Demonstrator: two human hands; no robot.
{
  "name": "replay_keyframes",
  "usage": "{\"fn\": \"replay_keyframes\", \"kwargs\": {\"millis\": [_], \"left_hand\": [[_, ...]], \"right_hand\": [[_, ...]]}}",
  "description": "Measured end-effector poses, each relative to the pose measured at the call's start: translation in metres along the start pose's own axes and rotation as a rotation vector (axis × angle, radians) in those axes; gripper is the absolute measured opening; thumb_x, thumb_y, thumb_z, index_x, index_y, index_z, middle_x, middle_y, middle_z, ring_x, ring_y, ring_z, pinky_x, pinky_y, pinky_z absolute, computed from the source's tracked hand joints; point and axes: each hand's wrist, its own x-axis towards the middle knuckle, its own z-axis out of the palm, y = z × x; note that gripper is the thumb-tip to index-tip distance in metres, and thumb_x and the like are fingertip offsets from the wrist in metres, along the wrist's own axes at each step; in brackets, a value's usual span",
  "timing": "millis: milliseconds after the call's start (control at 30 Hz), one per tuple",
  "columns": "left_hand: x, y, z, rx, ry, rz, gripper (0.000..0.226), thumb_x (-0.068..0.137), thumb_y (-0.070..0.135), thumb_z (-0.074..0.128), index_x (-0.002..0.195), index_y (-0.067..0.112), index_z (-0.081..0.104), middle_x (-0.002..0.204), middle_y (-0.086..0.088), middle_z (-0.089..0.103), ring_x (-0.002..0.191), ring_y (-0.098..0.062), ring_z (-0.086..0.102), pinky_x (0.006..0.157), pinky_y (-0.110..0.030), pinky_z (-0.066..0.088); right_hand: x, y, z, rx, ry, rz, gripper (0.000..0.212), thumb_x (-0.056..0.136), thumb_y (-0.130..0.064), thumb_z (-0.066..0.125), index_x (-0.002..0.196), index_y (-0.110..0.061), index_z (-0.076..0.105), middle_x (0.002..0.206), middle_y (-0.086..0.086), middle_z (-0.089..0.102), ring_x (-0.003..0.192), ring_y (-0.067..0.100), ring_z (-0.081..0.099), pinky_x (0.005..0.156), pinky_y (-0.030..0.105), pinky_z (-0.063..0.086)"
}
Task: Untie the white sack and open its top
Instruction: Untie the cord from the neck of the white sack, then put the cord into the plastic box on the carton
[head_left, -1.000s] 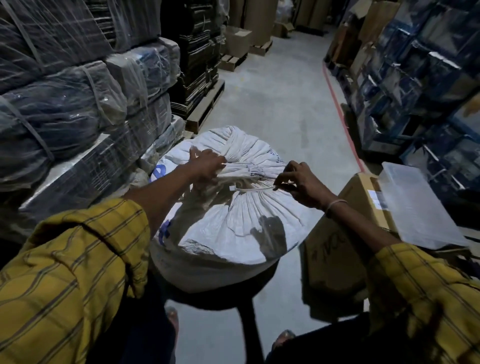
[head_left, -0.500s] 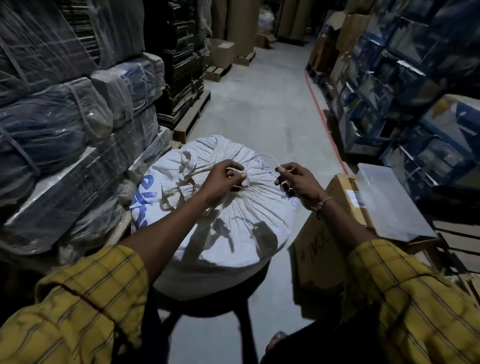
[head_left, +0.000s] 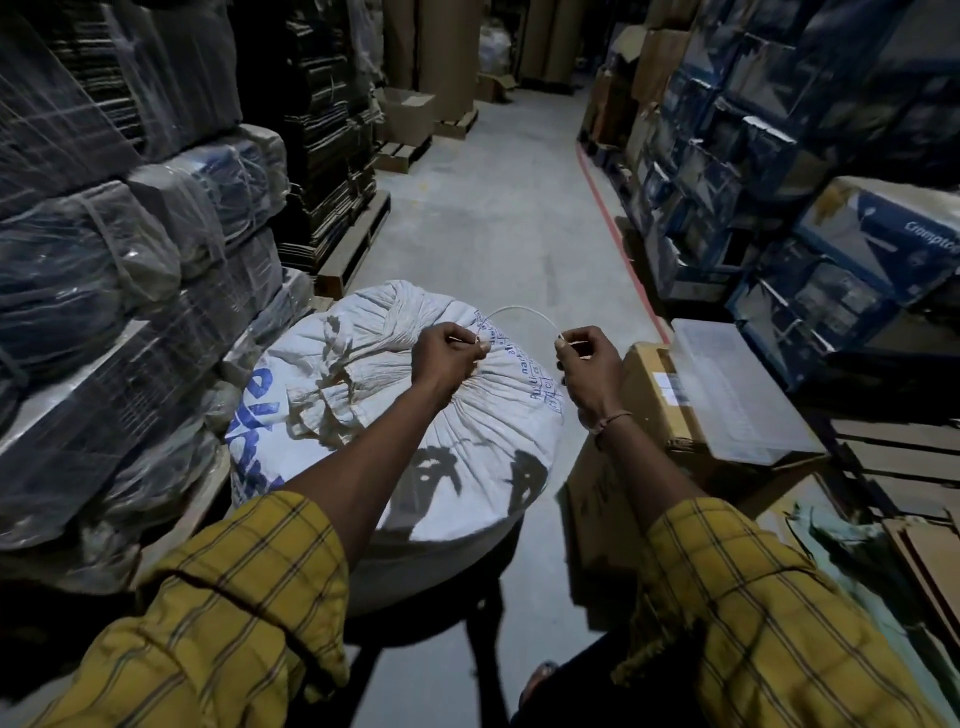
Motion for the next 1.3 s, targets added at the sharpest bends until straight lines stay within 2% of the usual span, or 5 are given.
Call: {"fn": "replay_keyframes", "kwargs": {"millis": [533, 733, 867, 1000, 1300], "left_hand": [[-0.015, 0.013, 0.064, 0.144, -0.558, -0.058, 0.032, 0.085, 0.020, 0.085, 0.099, 0.002, 0.062, 0.087, -0.022, 0.073, 0.075, -0.026, 0.071, 0.083, -0.046, 0.061], [-0.013, 0.003, 0.087, 0.208, -0.529, 0.066, 0.041, 0.075, -0.005, 0.086, 0.102, -0.001, 0.056, 0.076, -0.025, 0.072, 0.064, -0.032, 0.074, 0.060, -0.038, 0.058], [-0.011, 0.006, 0.109, 0.045, -0.454, 0.003, 0.034, 0.080, -0.012, 0.080, 0.100, -0.001, 0.056, 0.080, -0.029, 0.069, 0.063, -0.031, 0.073, 0.065, -0.041, 0.062], [-0.007, 0.007, 0.148, -0.152, -0.330, -0.100, 0.028, 0.083, -0.014, 0.076, 0.094, 0.000, 0.055, 0.085, -0.025, 0.062, 0.058, -0.025, 0.069, 0.055, -0.028, 0.062], [-0.024, -0.005, 0.253, -0.619, -0.163, -0.464, 0.042, 0.091, -0.005, 0.071, 0.128, -0.013, 0.051, 0.112, -0.030, 0.066, 0.087, -0.034, 0.075, 0.057, -0.032, 0.064]], "right_hand": [[0.009, 0.003, -0.038, 0.383, -0.098, 0.467, 0.013, 0.092, 0.012, 0.063, 0.083, 0.003, 0.060, 0.084, 0.021, 0.065, 0.065, 0.030, 0.075, 0.071, 0.034, 0.065], [0.014, 0.006, -0.053, 0.374, -0.088, 0.507, 0.016, 0.087, 0.019, 0.063, 0.075, 0.008, 0.059, 0.086, 0.025, 0.061, 0.112, 0.053, 0.065, 0.092, 0.050, 0.060], [0.025, -0.001, -0.091, -0.031, -0.082, 0.265, 0.026, 0.087, -0.009, 0.079, 0.104, 0.008, 0.068, 0.101, 0.023, 0.071, 0.083, 0.032, 0.073, 0.072, 0.038, 0.066], [0.048, 0.004, -0.147, -0.833, 0.137, -0.026, 0.045, 0.081, -0.042, 0.074, 0.115, -0.013, 0.069, 0.119, 0.016, 0.063, 0.112, 0.036, 0.059, 0.093, 0.042, 0.051], [0.067, 0.043, -0.204, -1.180, -0.093, 0.442, 0.111, 0.065, -0.067, 0.081, 0.154, -0.029, 0.027, 0.161, 0.030, 0.016, 0.146, 0.055, 0.020, 0.115, 0.063, 0.026]]}}
